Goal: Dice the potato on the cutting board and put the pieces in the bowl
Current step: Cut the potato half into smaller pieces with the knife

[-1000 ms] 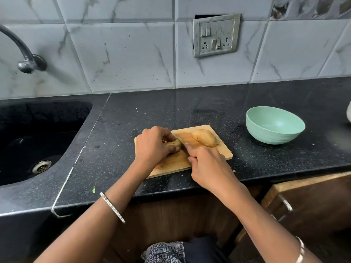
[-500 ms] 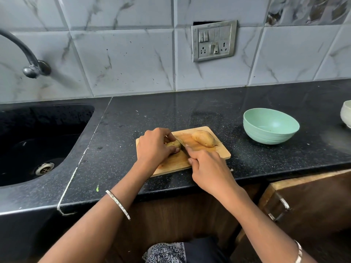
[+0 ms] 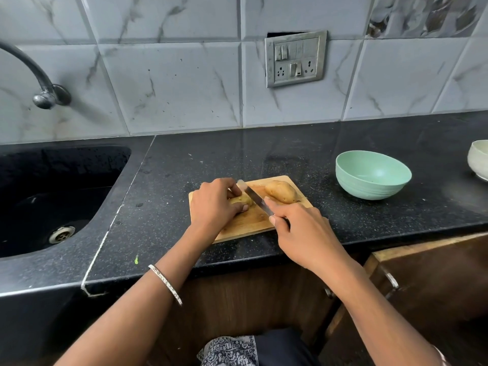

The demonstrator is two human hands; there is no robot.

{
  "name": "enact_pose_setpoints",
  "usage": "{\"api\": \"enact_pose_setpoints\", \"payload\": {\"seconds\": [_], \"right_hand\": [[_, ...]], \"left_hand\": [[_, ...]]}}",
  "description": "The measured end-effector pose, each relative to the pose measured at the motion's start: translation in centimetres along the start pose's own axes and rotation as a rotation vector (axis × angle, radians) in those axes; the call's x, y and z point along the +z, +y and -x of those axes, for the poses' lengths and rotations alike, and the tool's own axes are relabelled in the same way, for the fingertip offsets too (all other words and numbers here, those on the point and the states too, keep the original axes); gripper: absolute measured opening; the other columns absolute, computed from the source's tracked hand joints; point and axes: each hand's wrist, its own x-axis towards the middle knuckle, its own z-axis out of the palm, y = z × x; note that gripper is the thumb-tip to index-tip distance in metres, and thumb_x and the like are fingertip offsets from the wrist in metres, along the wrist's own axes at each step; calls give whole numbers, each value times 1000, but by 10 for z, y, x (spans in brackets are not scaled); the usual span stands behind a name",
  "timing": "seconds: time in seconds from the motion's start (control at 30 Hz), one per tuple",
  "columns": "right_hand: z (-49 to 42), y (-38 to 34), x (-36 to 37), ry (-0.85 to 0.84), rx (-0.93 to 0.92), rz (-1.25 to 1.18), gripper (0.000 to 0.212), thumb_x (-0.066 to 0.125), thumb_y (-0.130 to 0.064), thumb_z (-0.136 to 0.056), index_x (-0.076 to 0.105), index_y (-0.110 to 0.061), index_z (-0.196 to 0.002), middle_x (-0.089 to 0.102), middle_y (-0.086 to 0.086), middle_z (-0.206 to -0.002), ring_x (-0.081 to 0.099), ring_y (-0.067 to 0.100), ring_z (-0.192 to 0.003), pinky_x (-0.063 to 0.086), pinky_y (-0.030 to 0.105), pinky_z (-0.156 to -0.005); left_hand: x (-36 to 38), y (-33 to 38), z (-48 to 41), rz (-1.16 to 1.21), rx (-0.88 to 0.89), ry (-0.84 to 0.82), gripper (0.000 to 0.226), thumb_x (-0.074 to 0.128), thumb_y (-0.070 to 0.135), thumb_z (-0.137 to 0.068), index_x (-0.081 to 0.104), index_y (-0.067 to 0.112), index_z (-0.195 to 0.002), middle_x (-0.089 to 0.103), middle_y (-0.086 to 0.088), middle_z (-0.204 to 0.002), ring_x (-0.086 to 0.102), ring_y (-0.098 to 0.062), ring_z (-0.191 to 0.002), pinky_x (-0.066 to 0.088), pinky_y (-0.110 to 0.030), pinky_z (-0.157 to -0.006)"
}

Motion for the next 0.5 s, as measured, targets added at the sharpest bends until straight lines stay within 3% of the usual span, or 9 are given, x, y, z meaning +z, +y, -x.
{"api": "enact_pose_setpoints", "payload": {"seconds": [0.13, 0.23, 0.37, 0.5], "right_hand": [[-4, -5, 6, 4, -12, 5, 46, 43, -32, -107, 41, -42, -151, 67, 0, -126, 60, 25, -114, 46, 36, -84], [-6, -4, 8, 5, -22, 8, 46, 43, -31, -107, 40, -41, -152, 68, 1, -122, 62, 23, -106, 42, 31, -76], [-10, -4, 8, -10, -28, 1, 46, 45, -30, -107, 40, -39, -152, 69, 1, -119, 64, 23, -95, 42, 31, -74], [-14, -8, 10, -29, -21, 8, 46, 44, -29, -107, 41, -37, -152, 68, 2, -120, 62, 24, -104, 42, 31, -77]], "left_hand": [[-1, 0, 2, -2, 7, 12, 27, 83, 43, -70, 68, 30, -90, 73, 12, -96, 67, -13, -98, 39, -25, -70], [0, -1, 2, 0, 14, 15, 25, 83, 43, -71, 69, 31, -88, 73, 12, -96, 67, -11, -97, 37, -24, -69], [1, -6, -1, 17, 17, -3, 27, 84, 43, -70, 73, 32, -92, 74, 13, -94, 68, -8, -95, 44, -25, -74], [-2, -11, -3, 35, 22, -39, 27, 84, 42, -71, 75, 34, -96, 74, 15, -95, 68, -6, -96, 46, -27, -80]]}}
